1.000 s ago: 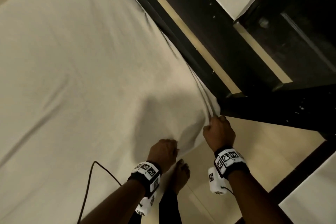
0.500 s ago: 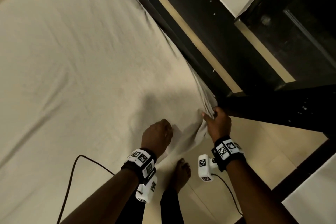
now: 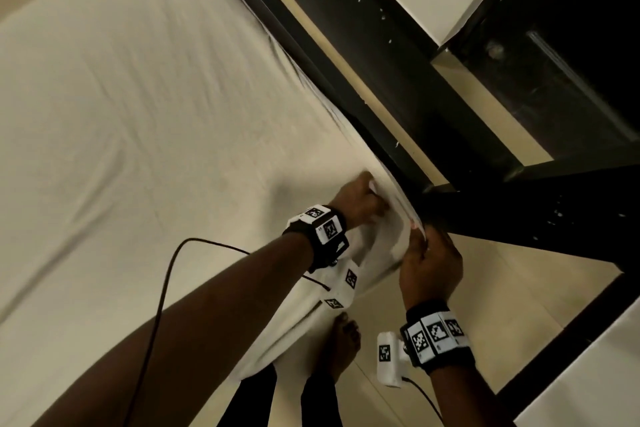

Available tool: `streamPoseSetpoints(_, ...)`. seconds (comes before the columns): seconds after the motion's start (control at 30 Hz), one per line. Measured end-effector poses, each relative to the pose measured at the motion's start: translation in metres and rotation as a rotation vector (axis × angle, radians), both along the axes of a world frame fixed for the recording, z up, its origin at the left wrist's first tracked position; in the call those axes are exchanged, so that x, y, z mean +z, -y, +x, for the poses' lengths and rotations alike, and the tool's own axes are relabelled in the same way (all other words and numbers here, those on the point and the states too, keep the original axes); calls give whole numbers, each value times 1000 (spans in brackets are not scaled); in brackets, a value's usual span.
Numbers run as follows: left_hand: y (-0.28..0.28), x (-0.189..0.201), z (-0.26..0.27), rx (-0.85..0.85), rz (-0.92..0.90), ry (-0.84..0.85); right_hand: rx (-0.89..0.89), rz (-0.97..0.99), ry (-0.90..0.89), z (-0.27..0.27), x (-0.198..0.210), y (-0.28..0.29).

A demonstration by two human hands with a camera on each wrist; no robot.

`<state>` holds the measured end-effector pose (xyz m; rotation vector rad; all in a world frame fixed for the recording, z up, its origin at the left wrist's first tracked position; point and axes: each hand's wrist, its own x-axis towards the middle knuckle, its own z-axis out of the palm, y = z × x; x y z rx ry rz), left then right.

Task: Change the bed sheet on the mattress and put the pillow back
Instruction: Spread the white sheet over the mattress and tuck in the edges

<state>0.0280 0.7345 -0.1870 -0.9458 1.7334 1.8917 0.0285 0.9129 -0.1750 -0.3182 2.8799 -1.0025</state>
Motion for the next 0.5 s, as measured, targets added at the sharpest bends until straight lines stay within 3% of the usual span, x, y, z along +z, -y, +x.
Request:
streamPoseSetpoints(0.07, -7, -6, 2, -259, -141, 27, 24, 13, -84, 1, 6, -3)
streamPoseSetpoints(0.13, -8, -12, 7, -345, -200, -2, 24, -7, -121, 2, 13, -5)
streamPoseSetpoints(0.27, -3, -17, 15, -89, -29, -16, -22, 64, -40, 0, 7, -12)
streamPoseSetpoints(0.37, 7, -18, 16, -53, -400, -178, -77, 124, 49, -2, -3, -20)
streamPoseSetpoints(0.43, 20, -15, 15, -201, -724, -249, -74, 141, 45, -2, -5, -21)
streamPoseSetpoints(0.5, 35, -17, 14, -457, -943, -210, -61, 148, 15, -2, -3, -19)
